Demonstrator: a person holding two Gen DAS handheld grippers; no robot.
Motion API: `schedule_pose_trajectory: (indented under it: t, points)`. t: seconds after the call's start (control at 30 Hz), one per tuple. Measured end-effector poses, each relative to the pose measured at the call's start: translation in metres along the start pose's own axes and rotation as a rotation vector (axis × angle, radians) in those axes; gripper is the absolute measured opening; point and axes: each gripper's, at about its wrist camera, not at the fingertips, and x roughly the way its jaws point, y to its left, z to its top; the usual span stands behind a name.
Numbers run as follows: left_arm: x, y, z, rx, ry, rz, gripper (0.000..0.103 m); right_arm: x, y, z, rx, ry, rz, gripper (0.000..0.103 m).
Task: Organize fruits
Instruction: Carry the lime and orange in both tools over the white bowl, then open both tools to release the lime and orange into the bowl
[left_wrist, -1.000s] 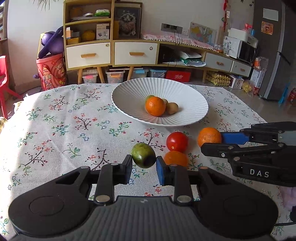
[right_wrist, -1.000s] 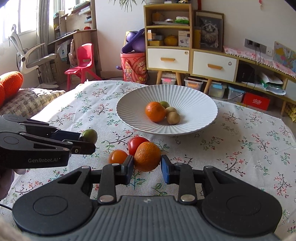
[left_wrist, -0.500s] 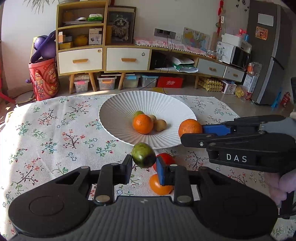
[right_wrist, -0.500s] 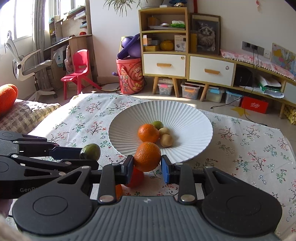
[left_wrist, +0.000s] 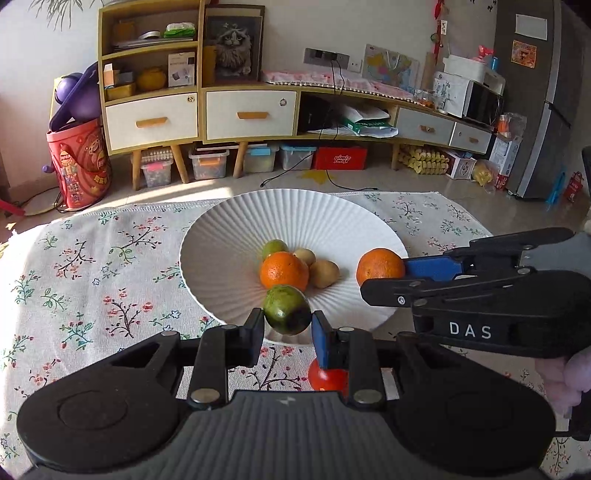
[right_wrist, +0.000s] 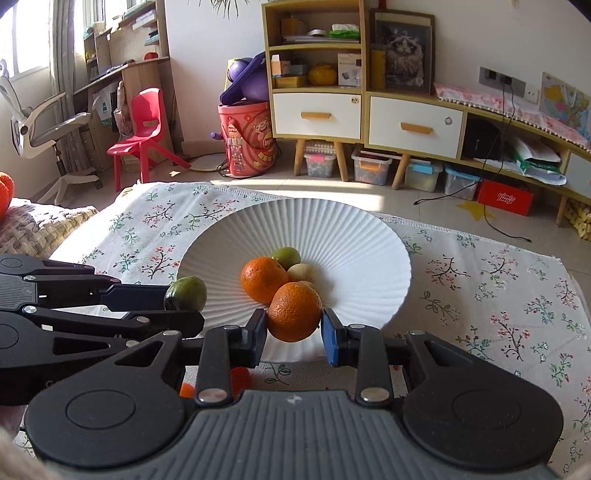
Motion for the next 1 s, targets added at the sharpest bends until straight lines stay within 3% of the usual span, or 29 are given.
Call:
schedule_pose_trajectory:
  t: [0.47,1.0]
  points:
    - [0.029,0.002,0.009,0.081,0.056,-0.014,0.012,0.022,-0.014,0.006,0.007,0.055,0.033,0.029]
    - [0.032,0.004,0.012,0.089,0.036,-0.005,0.014,0.022,-0.017,0.008,0.018,0.042,0.029,0.03]
